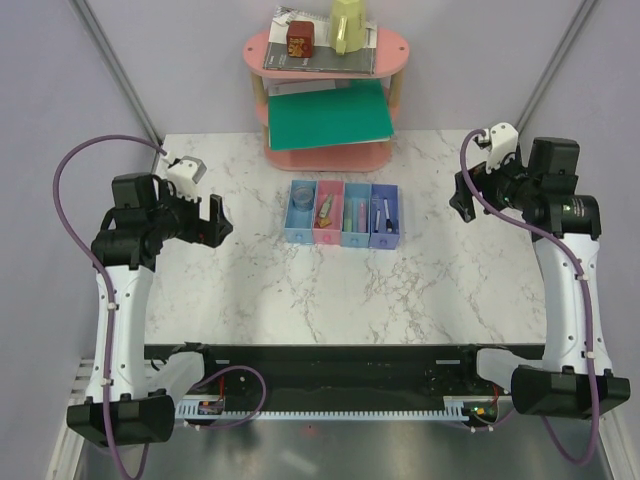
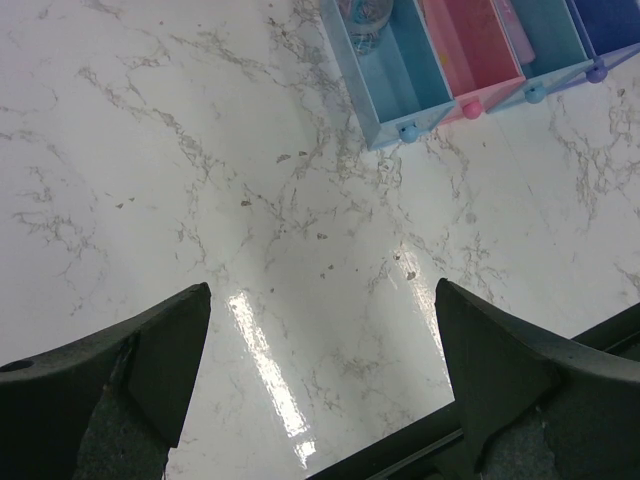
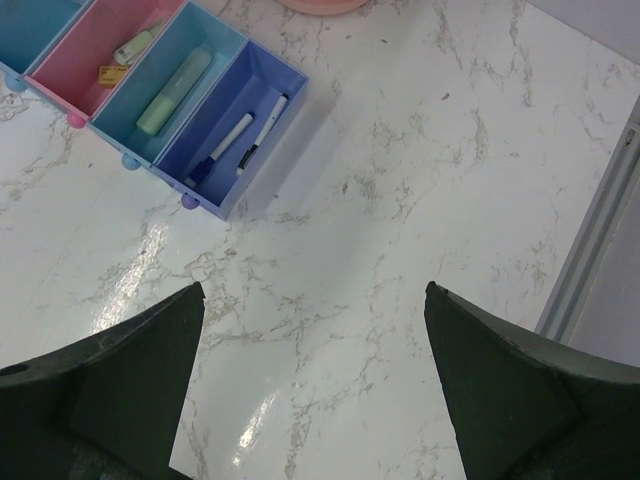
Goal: Sort the stationery into containers
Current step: Reset both arms
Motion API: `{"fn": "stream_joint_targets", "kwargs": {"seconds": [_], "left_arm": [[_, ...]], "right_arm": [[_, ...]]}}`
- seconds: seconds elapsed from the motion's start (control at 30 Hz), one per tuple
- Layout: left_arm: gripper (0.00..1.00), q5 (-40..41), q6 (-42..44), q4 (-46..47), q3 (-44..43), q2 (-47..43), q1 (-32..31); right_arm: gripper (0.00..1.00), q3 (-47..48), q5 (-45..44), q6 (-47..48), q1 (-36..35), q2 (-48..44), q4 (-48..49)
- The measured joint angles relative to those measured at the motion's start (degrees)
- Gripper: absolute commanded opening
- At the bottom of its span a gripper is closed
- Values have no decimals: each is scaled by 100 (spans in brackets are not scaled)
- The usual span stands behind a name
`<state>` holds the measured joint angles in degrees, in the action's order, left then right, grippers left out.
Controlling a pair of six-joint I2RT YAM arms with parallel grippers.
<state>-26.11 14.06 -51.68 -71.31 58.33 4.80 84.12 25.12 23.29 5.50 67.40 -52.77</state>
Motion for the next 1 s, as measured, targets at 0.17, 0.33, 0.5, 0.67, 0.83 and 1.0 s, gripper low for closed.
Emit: {"fn": "stream_joint_targets", "kwargs": {"seconds": [0.17, 0.33, 0.5, 0.67, 0.83, 1.0], "left_arm": [[100, -2, -13, 22, 105, -155, 0], [100, 0, -52, 101, 201, -173, 0], [100, 0, -81, 114, 232, -173, 0], [100, 0, -120, 127, 232, -173, 0], [100, 0, -140, 127, 232, -170, 0], [100, 0, -155, 133, 232, -170, 0]], "right_arm": [[98, -249, -59, -144, 2, -136, 199], [98, -356, -116, -234, 39, -179, 341], [98, -433, -251, -258, 79, -286, 498], [98, -509, -308, -258, 122, -422, 610], [98, -599, -330, -278, 162, -442, 723], [98, -686, -385, -323, 201, -448, 839]]}}
